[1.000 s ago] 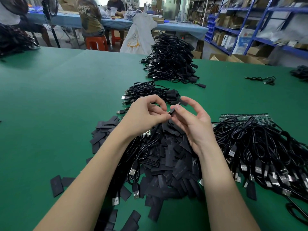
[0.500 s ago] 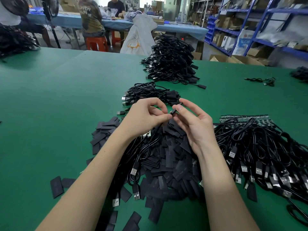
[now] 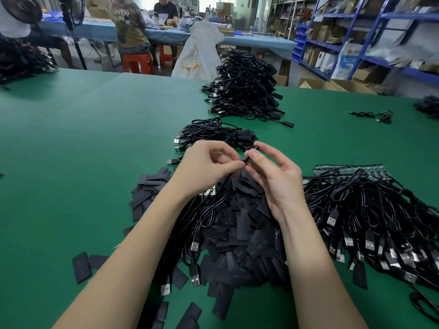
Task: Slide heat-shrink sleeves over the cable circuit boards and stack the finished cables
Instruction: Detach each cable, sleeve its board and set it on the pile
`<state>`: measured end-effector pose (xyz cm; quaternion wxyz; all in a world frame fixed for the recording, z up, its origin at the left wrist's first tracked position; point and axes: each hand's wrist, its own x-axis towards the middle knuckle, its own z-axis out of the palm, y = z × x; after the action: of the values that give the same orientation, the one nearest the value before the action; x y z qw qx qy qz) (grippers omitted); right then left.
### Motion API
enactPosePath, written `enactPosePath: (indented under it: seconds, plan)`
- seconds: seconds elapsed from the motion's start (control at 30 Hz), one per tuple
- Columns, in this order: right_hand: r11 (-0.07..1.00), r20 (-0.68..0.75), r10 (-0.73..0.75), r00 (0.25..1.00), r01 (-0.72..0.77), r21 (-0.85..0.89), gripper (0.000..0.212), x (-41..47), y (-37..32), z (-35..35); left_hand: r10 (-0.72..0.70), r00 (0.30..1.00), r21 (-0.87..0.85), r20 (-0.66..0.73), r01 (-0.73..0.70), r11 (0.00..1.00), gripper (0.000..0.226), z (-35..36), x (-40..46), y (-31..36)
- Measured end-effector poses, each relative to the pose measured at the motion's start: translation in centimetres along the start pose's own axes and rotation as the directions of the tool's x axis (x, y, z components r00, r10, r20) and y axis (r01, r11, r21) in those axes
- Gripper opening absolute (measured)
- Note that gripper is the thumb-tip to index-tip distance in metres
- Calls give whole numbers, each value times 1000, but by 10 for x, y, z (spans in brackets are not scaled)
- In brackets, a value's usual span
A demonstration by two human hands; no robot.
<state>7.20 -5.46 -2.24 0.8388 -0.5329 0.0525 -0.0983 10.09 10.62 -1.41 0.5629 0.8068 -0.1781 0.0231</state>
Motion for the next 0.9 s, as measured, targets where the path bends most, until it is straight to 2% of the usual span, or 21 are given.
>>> enactPosePath:
  seconds: [0.77,0.9]
  plan:
    - [1000,5,5,1000,-5,-9,21,1,1,2,-10,1000,-21,-12,10,1000,9,2,2,0]
    - [999,23,11,1000,-11,-34,35,2,0,-3,-12,1000,-30,5,12,999,8,1,1,0]
